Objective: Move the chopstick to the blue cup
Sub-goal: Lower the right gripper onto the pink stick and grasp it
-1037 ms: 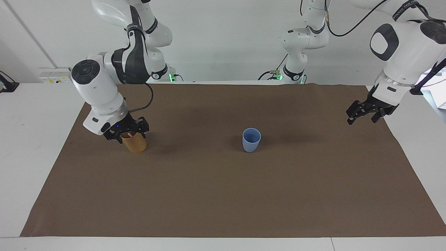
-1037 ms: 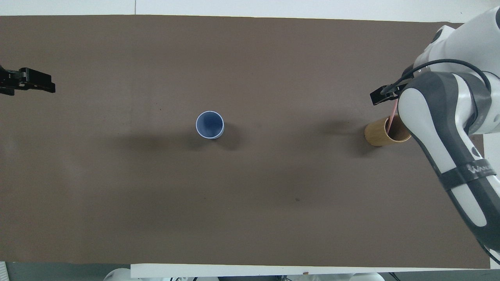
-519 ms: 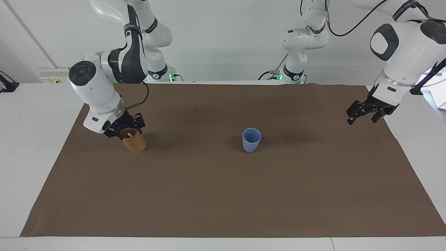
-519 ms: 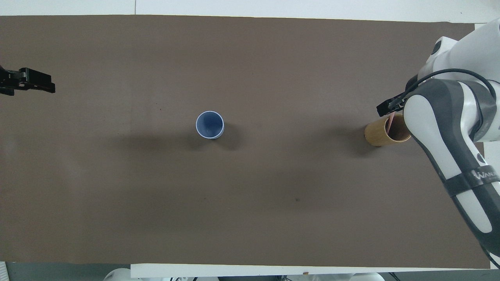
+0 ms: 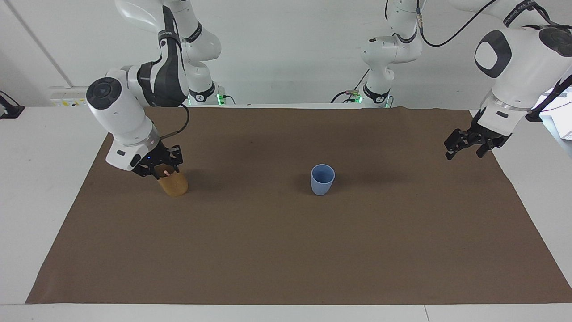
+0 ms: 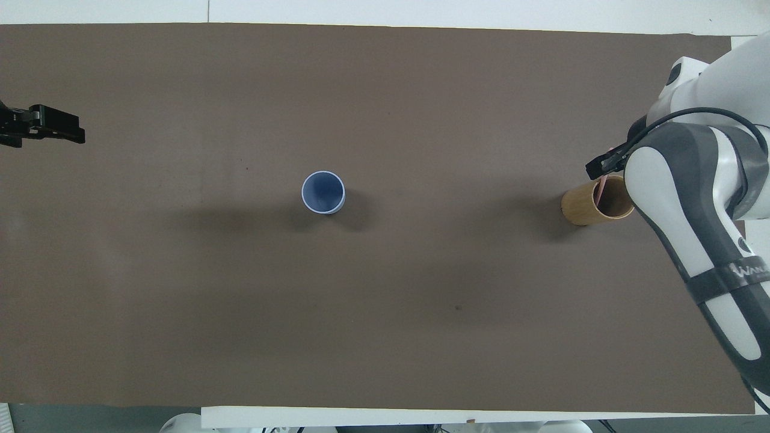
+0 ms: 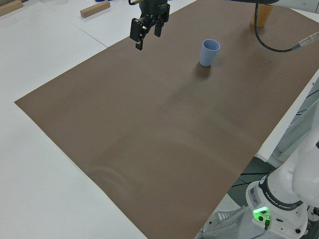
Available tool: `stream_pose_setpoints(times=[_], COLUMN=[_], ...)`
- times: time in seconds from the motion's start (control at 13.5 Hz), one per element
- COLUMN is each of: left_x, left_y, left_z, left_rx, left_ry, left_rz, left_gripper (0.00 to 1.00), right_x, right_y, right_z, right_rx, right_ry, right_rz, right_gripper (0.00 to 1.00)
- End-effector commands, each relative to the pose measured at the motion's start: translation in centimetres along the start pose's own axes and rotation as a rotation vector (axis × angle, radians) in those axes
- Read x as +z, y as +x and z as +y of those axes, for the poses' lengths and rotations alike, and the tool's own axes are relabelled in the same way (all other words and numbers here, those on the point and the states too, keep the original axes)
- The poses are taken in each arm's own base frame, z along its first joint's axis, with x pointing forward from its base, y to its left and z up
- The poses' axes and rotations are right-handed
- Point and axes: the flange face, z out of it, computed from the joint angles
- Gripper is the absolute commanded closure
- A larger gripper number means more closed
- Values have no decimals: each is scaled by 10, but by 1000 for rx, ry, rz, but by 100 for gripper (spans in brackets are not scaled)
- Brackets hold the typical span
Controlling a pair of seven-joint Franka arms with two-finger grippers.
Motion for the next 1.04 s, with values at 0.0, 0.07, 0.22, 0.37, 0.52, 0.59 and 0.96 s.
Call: stream_pose_setpoints(times=[0.0, 0.07, 0.22, 0.37, 0.52, 0.59, 0.96], left_x=[-3, -3, -3, -3, -3, -3, -3], left_y=[1, 1, 1, 1, 1, 1, 1], left_z=[0, 0, 0, 0, 0, 0, 0], left_rx=[4, 4, 4, 4, 6, 6, 4], left_ry=[17, 17, 17, 17, 17, 17, 17], left_rz=[-10, -10, -10, -9, -9, -10, -9], left_gripper=[1, 1, 1, 1, 1, 1, 1], right_x=[-1, -2, 1, 1, 1, 1, 2], right_y=[-6, -4, -5, -5, -5, -5, -5], right_z=[1, 2, 1, 1, 0, -1, -3], right_rx=[-3, -3, -3, -3, -3, 14, 22], right_ry=[4, -2, -2, -2, -2, -2, 2], right_rz=[24, 38, 39, 39, 39, 38, 28], right_gripper=[42, 43, 45, 53, 58, 60, 70])
